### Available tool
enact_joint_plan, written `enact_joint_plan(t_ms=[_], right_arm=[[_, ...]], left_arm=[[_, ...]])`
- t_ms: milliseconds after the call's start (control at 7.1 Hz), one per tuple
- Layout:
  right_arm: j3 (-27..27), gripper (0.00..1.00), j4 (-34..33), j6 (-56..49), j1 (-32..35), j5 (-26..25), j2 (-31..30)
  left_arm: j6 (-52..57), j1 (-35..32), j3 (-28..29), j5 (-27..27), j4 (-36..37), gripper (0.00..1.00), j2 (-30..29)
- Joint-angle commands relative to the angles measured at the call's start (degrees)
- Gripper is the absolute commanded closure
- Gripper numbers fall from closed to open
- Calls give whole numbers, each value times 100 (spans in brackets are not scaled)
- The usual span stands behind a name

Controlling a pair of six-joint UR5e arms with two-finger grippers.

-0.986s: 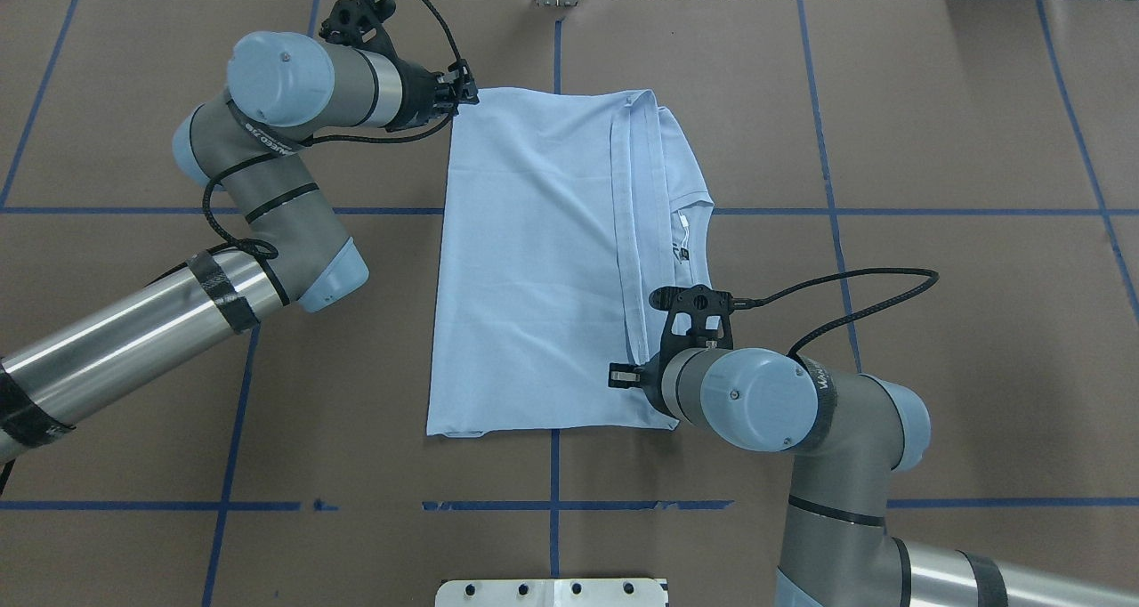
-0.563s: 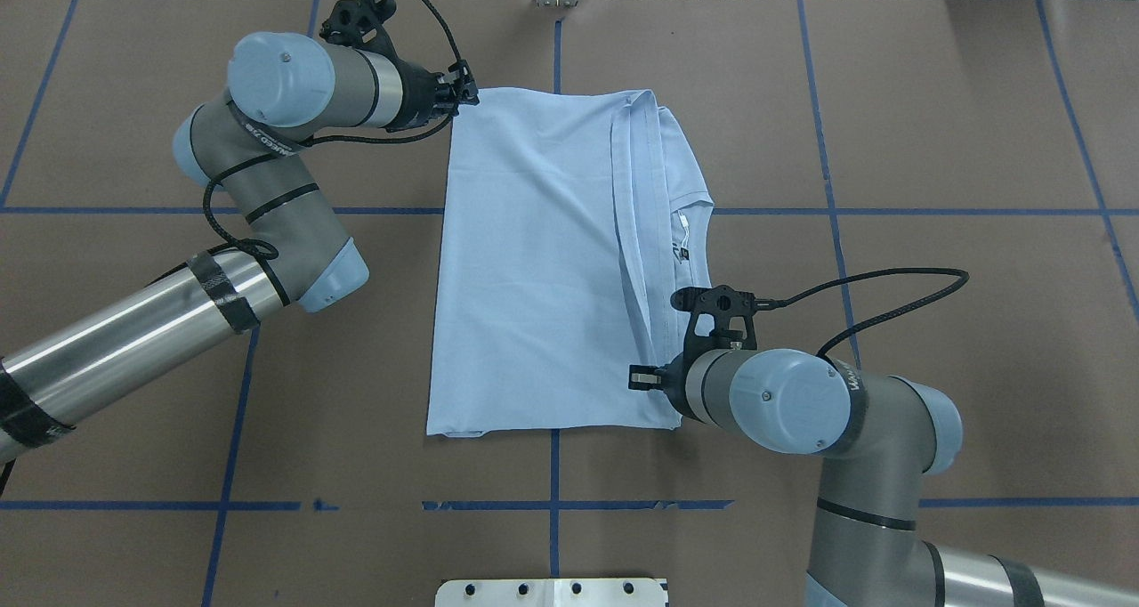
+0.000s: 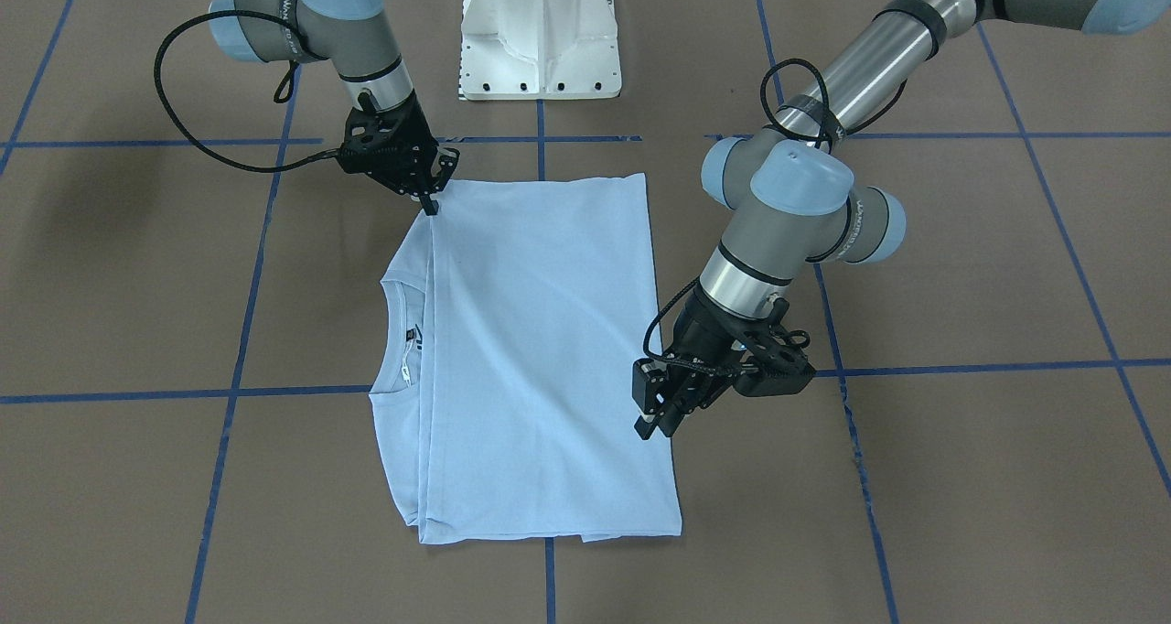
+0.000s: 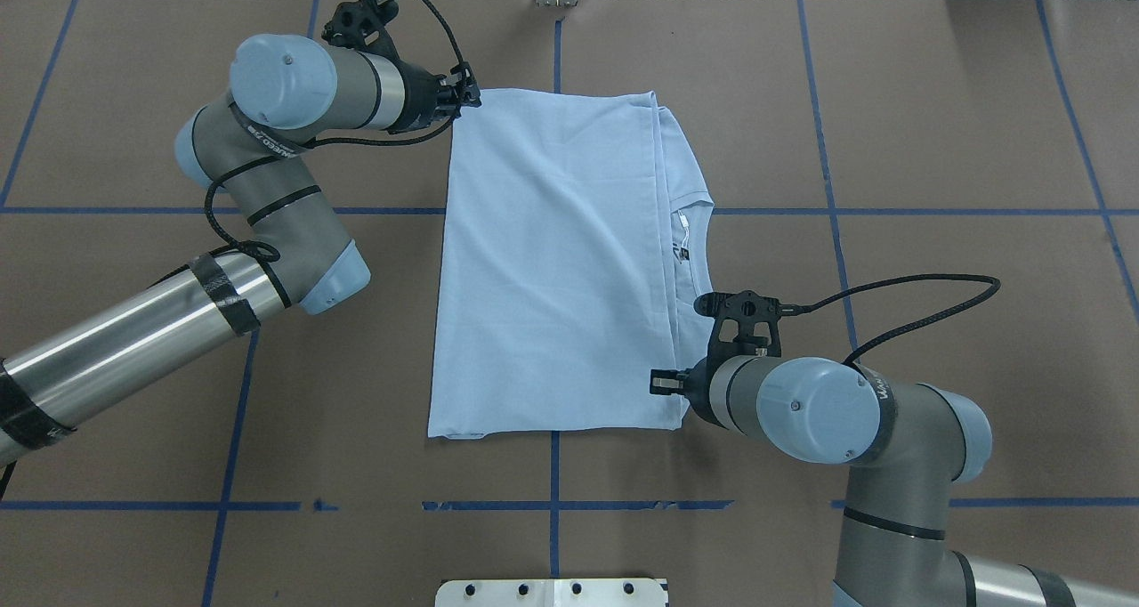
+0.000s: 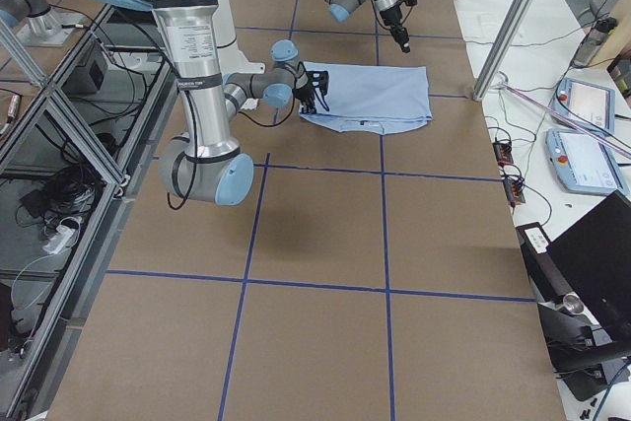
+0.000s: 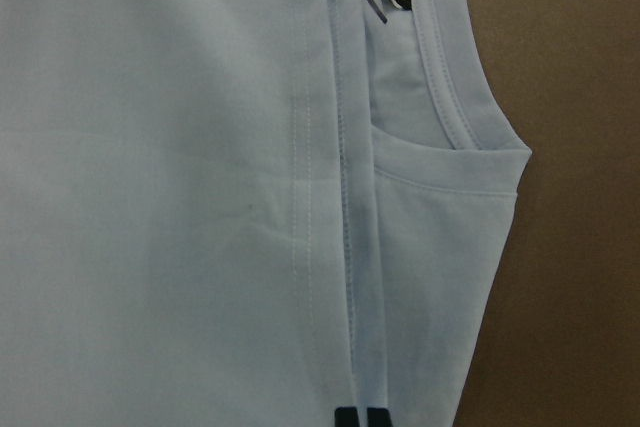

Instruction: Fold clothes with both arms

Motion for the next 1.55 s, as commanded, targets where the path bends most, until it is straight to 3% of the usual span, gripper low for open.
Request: enact_joint_plan(t_ms=[0, 141, 423, 704, 1408], right_arm=[[42, 42, -7, 23, 3, -6, 40], [138, 38, -7, 40, 12, -15, -30], [148, 36, -16, 1987, -40, -50, 22], [78, 36, -25, 3225, -145, -50, 40], [-2, 34, -341, 3565, -242, -121, -30]], left_arm=[[0, 32, 0, 0, 0, 60, 1], [-9, 41, 0, 9, 0, 60, 1], [9, 33, -148, -9, 9, 60, 45], [17, -116, -1226, -682, 297, 60, 561], [9, -143, -1398, -703, 413, 60, 660]])
